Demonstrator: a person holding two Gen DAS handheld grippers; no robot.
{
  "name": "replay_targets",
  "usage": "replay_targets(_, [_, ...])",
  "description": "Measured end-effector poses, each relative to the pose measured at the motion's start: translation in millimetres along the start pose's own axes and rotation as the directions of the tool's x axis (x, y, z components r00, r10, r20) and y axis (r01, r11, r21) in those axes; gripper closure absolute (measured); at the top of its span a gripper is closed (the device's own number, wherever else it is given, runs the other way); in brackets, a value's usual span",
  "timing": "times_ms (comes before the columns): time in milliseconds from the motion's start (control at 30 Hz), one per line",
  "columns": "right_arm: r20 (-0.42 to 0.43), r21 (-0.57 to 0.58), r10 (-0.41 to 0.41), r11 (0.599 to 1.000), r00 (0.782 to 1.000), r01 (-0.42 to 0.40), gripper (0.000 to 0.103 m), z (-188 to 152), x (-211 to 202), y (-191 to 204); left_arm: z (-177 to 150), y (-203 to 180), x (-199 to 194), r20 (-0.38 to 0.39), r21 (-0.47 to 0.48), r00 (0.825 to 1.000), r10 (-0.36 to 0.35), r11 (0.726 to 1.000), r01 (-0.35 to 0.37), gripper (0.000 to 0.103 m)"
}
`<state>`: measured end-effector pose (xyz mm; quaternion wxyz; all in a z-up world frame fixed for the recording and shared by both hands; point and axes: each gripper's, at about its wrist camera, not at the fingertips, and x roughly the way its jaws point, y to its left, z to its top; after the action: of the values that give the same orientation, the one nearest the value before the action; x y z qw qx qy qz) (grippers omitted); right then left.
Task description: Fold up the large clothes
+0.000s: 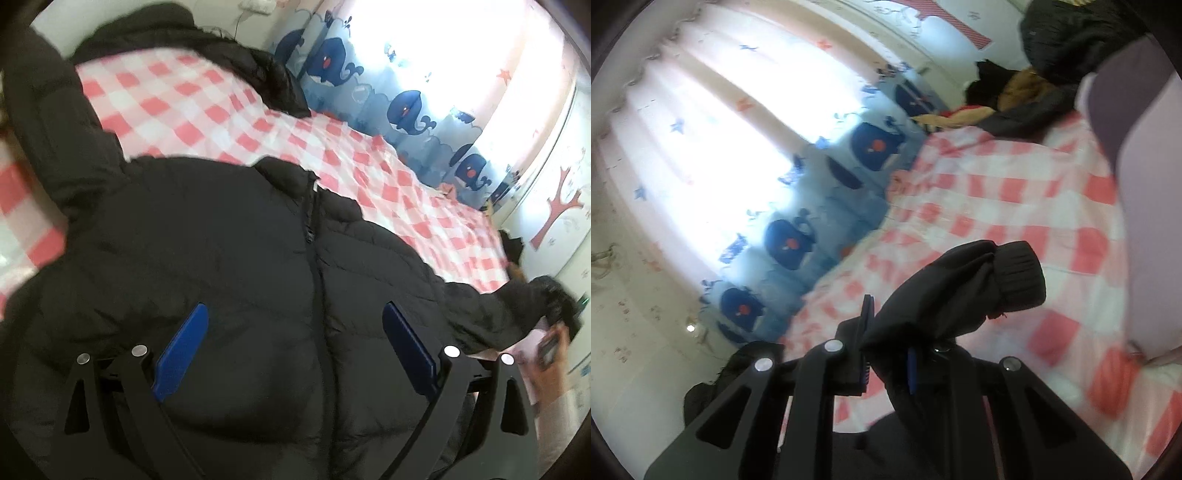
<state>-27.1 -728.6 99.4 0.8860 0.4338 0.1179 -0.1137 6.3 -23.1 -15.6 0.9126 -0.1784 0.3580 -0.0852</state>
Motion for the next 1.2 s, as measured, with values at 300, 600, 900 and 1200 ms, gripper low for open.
replay_targets(300, [-0.026, -0.117, 0.116, 0.986, 0.993, -0.119, 0.087, -24, 1, 86, 3, -14, -4, 0.023, 0.162, 0.991, 0.132, 0.978, -0.134, 0.012])
replay_targets(600, [-0.093, -0.207, 0.234, 0.946, 0.968, -0.249, 0.087, -68, 9, 169, 5, -10, -10, 0.026, 0.212, 0.981, 0.191, 0.958, -0.192, 0.012])
replay_targets(900, [-0.162, -0.274, 0.333, 0.889, 0.929, -0.366, 0.087, -111, 10, 243, 8, 6, -19, 0.017, 0.223, 0.977, 0.214, 0.951, -0.212, 0.012])
replay_targets(1200, [-0.248, -0.31, 0.399, 0.831, 0.883, -0.462, 0.087, -180, 20, 312, 28, 70, -39, -0.023, 0.071, 0.974, 0.227, 0.972, -0.225, 0.011])
